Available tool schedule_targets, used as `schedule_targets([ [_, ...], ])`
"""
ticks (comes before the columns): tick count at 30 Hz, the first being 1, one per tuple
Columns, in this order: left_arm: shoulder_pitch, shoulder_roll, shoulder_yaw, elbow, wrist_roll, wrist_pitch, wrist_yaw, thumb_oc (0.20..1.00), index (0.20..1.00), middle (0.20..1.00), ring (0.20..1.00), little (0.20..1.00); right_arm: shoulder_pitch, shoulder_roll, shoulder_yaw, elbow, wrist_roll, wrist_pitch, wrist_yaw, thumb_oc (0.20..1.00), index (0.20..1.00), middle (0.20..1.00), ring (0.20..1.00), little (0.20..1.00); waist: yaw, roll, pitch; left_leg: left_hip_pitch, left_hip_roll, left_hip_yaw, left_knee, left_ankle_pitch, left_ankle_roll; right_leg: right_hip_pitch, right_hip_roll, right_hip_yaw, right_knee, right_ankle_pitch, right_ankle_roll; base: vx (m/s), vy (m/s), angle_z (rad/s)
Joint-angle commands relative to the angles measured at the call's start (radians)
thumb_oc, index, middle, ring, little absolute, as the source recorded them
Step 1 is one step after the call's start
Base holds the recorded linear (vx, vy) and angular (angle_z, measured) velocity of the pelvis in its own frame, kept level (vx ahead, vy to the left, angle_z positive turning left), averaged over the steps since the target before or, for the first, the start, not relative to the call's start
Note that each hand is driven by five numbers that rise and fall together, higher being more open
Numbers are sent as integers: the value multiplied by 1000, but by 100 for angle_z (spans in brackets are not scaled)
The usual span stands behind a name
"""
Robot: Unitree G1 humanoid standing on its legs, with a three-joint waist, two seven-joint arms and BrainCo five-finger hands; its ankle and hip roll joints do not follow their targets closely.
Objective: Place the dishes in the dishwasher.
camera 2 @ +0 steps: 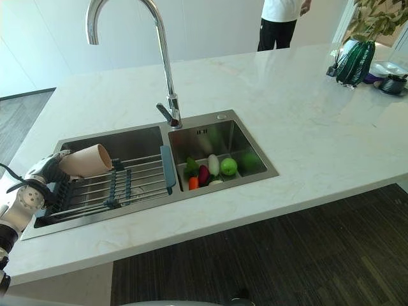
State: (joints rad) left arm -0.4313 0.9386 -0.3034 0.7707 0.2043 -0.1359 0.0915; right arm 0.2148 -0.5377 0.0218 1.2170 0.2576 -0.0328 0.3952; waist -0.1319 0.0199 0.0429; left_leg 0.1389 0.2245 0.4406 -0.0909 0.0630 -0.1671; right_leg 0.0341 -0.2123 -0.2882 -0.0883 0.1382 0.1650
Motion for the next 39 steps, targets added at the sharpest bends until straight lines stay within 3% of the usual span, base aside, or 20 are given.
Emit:
schedule_targets([
  [1, -74, 73, 132, -61, -158, -59, 68, 200, 200, 200, 200, 200, -9, 25, -13, 34, 33, -27, -14, 1000, 1000, 1000, 1000, 1000, -2, 2, -2, -6, 73, -75, 4, 8, -29, 43, -79, -10, 1, -17, 97, 0, 0, 0],
  [6, -48, 48, 241, -245, -348, -114, 77, 200, 200, 200, 200, 200, 8, 69, -23, 48, 68, -50, -9, 1000, 1000, 1000, 1000, 1000, 18, -10, -7, -7, 65, -97, 4, 0, -25, 50, -79, -15, 1, -23, 97, 8, -94, 8],
  [9, 132, -124, 453, -738, -568, -167, 27, 200, 200, 200, 200, 200, 6, 147, -21, 50, 76, -91, -12, 1000, 1000, 1000, 1000, 1000, 69, -27, -16, 4, 96, -125, 4, 8, -38, 73, -53, -31, 1, -45, 75, -7, -475, 25],
  [12, 229, -215, 497, -884, -600, -177, -1, 200, 200, 200, 200, 200, -16, 158, -7, 28, 66, -83, -15, 1000, 1000, 1000, 1000, 1000, 100, -18, -10, 7, 117, -153, 4, 38, -52, 82, -17, -29, 1, -63, 48, -8, -347, 14],
  [13, 250, -237, 505, -913, -620, -185, -9, 200, 200, 200, 200, 200, -24, 158, 4, 23, 63, -81, -19, 1000, 1000, 1000, 1000, 1000, 113, -13, -8, -1, 125, -170, 4, 75, -58, 80, -2, -28, 1, -67, 36, -4, -376, 8],
  [14, 295, -281, 513, -964, -651, -195, -23, 200, 200, 200, 200, 200, -39, 155, 29, -4, 50, -67, -20, 1000, 1000, 1000, 1000, 1000, 142, 3, 8, -22, 147, -214, 12, 171, -79, 88, 38, -31, 1, -81, 13, -59, -425, 10],
  [15, 311, -311, 508, -986, -689, -213, -49, 200, 200, 200, 200, 200, -49, 152, 60, -22, 51, -65, -35, 1000, 1000, 1000, 1000, 1000, 163, 4, 28, -57, 162, -236, 9, 221, -87, 94, 62, -34, 1, -90, -8, -94, -388, 17],
  [18, 317, -349, 491, -988, -750, -263, -118, 200, 200, 200, 200, 200, -63, 147, 86, -41, 53, -72, -70, 1000, 1000, 1000, 1000, 1000, 171, -4, 63, -127, 174, -242, 4, 267, -90, 106, 80, -51, 1, -99, -27, -155, -214, 49],
  [20, 319, -376, 467, -1003, -784, -274, -139, 200, 200, 200, 200, 200, -92, 132, 90, -64, 61, -44, -104, 1000, 1000, 1000, 1000, 1000, 184, -16, 75, -118, 122, -261, 32, 210, -63, 101, 85, -58, 1, -111, -40, -251, -206, 105],
  [21, 322, -389, 456, -1019, -801, -271, -142, 200, 200, 200, 200, 200, -106, 114, 85, -79, 59, -31, -104, 1000, 1000, 1000, 1000, 1000, 177, -32, 77, -118, 83, -227, 149, 138, -34, 85, 78, -71, 1, -109, -53, -282, -178, 85],
  [22, 320, -392, 451, -1023, -805, -271, -146, 200, 200, 200, 200, 200, -109, 106, 83, -84, 62, -33, -103, 1000, 1000, 1000, 1000, 1000, 171, -38, 75, -120, 74, -205, 198, 113, -24, 77, 74, -81, 1, -105, -57, -422, -290, 34],
  [23, 295, -393, 422, -1036, -840, -259, -170, 200, 200, 200, 200, 200, -100, 95, 52, -85, 96, -51, -98, 1000, 1000, 1000, 1000, 1000, 136, -54, 60, -56, 81, -114, 355, 26, -13, 61, 73, -138, 1, -95, -63, -357, -237, 32],
  [25, 280, -401, 414, -1038, -868, -248, -192, 200, 200, 200, 200, 200, -96, 96, 31, -75, 106, -66, -89, 1000, 1000, 1000, 1000, 1000, 119, -54, 49, 0, 85, -79, 418, 15, -18, 43, 80, -183, 1, -79, -74, -299, -155, 99],
  [27, 264, -414, 406, -1026, -890, -252, -212, 200, 200, 200, 200, 200, -97, 104, 23, -55, 106, -78, -88, 1000, 1000, 1000, 1000, 1000, 101, -34, 30, 85, 56, -64, 456, 35, -40, 22, 104, -235, 1, -71, -89, -304, -43, 102],
  [31, 246, -445, 371, -1015, -895, -272, -247, 200, 200, 200, 200, 200, -94, 114, 20, -57, 139, -75, -111, 1000, 1000, 1000, 1000, 1000, 81, 1, 3, 183, 7, -57, 414, 81, -76, 0, 146, -320, 1, -52, -99, -370, 105, 109],
  [34, 223, -447, 336, -1017, -900, -269, -245, 200, 200, 200, 200, 200, -108, 120, 22, -74, 156, -71, -139, 1000, 1000, 1000, 1000, 1000, 77, -5, -8, 225, -35, -33, 238, 7, -41, -51, 108, -383, 1, 22, -44, -449, 343, 146],
  [35, 224, -446, 336, -1018, -895, -269, -235, 200, 200, 200, 200, 200, -110, 119, 24, -76, 148, -75, -139, 1000, 1000, 1000, 1000, 1000, 77, -4, -8, 228, -38, -32, 225, 3, -40, -56, 105, -386, 1, 28, -41, -397, 338, 195],
  [37, 235, -442, 333, -1044, -902, -242, -227, 200, 200, 200, 200, 200, -137, 111, 40, -92, 121, -71, -151, 1000, 1000, 1000, 1000, 1000, 92, -13, 0, 257, -73, -27, 128, -84, -5, -94, 54, -434, 1, 118, 21, -540, 485, 124],
  [39, 250, -445, 339, -1067, -897, -223, -235, 200, 200, 200, 200, 200, -159, 100, 58, -120, 94, -73, -161, 1000, 1000, 1000, 1000, 1000, 109, -19, 8, 271, -112, -48, 59, -157, 23, -112, 7, -456, 4, 167, 62, -492, 492, 86],
])
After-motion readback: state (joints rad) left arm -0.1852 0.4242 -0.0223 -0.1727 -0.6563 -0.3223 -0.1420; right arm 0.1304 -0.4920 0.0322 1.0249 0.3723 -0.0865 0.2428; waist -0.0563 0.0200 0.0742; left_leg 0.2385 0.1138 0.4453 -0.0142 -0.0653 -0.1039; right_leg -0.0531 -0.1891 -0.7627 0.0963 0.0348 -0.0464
